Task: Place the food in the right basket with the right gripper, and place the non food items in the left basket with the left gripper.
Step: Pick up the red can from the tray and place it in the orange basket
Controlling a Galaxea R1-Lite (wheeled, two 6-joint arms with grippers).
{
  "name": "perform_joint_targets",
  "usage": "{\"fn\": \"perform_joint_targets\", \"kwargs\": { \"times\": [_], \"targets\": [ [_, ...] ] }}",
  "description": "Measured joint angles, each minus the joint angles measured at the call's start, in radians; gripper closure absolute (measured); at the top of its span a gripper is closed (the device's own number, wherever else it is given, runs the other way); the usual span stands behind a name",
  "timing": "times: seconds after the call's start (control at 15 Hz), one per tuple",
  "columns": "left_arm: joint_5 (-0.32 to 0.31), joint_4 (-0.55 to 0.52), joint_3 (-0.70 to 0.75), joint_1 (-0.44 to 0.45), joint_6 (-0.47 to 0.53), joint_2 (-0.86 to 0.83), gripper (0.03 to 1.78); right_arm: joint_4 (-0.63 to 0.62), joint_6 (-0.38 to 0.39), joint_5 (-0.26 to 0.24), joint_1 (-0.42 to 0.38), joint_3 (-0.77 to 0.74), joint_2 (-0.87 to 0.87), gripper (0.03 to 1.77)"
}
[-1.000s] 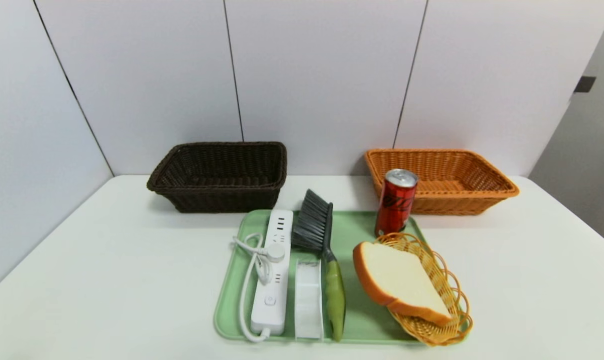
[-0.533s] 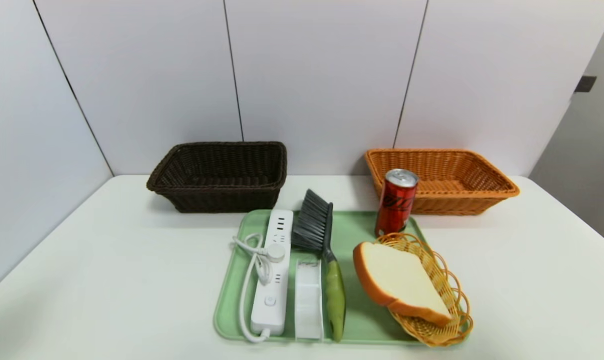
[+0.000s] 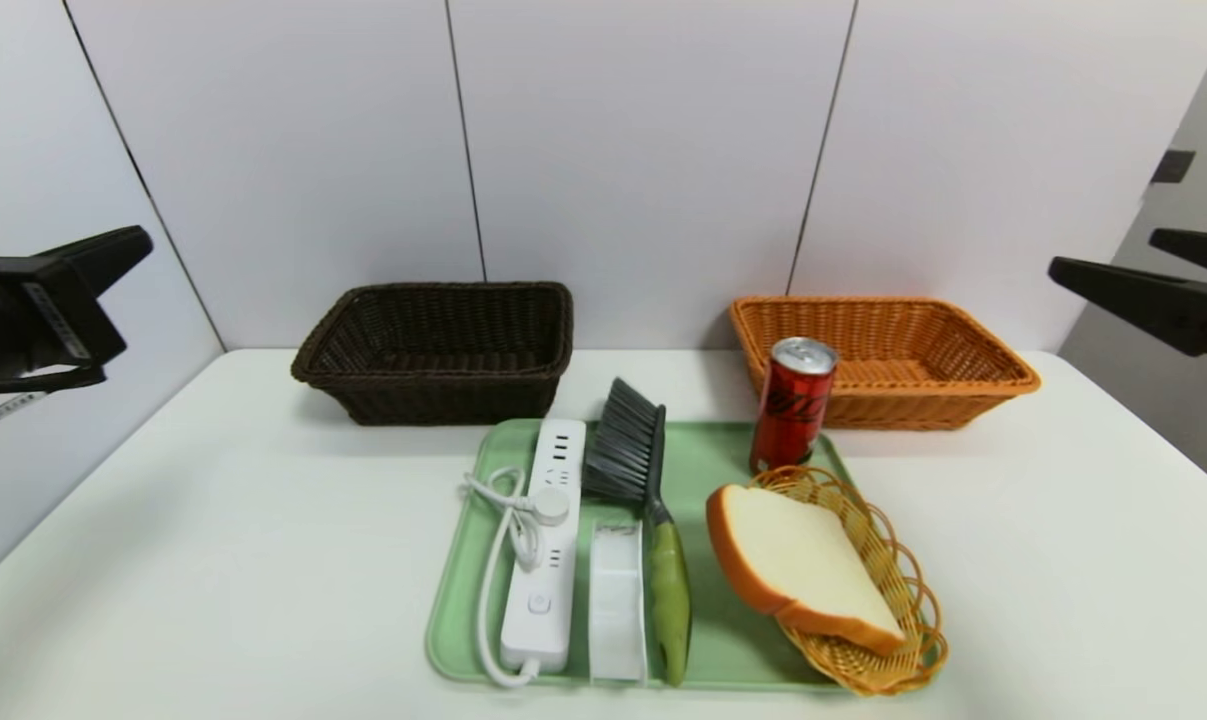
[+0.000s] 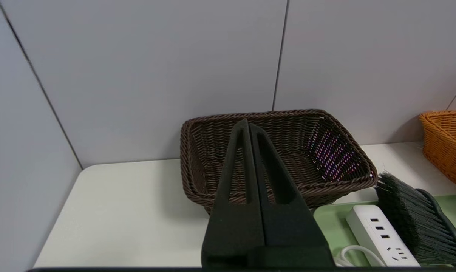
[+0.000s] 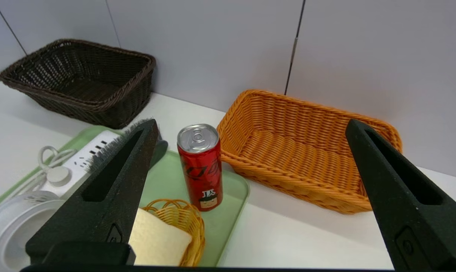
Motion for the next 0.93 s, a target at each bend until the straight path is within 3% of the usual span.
{"fn": "perform_joint_targets", "kwargs": {
  "times": [0.13,0.47,0.73,0.93],
  "targets": [
    [0.002,-0.013,-0.003,-0.014,-0.001,0.060,1.77,-0.121,-0.016,0.000,0.026,0.021,0.096,0.09],
    [0.003,-0.013,0.000,-0.019,-0.002,0.113,1.77,-0.572,-0.102,0.005,0.058,0.174,0.359,0.09],
    [0.004,-0.012,0.004,-0.019,-0.002,0.130,1.77,-0.628,-0.093,0.094,0.068,0.262,0.446,0.09],
    [0.004,-0.012,0.013,-0.019,0.000,0.136,1.77,-0.631,-0.056,0.110,0.081,0.290,0.484,0.09]
  ]
}}
